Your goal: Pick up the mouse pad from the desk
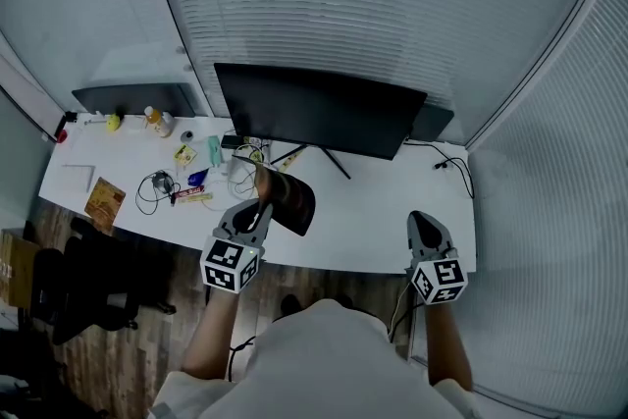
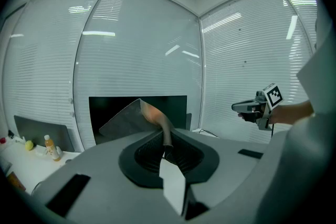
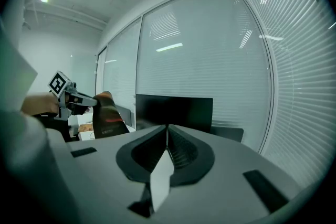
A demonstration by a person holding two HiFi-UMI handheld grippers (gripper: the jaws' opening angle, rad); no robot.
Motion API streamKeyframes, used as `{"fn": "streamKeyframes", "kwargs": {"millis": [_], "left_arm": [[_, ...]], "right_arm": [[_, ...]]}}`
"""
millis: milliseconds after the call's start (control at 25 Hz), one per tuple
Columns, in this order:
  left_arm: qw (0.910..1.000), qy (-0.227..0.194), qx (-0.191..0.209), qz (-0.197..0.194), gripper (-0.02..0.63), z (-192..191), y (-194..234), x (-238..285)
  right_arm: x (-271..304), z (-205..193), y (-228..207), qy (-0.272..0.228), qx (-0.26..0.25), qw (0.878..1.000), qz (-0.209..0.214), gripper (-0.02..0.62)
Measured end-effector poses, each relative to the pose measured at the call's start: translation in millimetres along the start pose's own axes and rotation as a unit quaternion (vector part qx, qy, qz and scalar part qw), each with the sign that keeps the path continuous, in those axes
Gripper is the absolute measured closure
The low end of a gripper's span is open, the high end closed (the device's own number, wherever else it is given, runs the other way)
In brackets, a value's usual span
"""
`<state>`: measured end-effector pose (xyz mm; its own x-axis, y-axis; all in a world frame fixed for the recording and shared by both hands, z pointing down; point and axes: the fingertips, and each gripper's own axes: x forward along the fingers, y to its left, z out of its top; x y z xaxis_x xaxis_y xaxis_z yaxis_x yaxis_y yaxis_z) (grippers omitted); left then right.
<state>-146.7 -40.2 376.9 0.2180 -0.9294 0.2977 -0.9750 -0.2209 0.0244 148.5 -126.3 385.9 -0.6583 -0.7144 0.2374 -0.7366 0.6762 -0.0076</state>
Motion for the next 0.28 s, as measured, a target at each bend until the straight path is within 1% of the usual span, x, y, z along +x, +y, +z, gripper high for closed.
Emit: {"fn": "streamKeyframes", "kwargs": {"millis": [280], "left_arm": [[1.0, 0.001, 0.0, 0.004, 0.568, -0.9, 0.3, -0.5]], "right_arm": [[2.4, 1.6, 2.4, 0.001, -0.002, 1.0, 0.007, 0.561]]}}
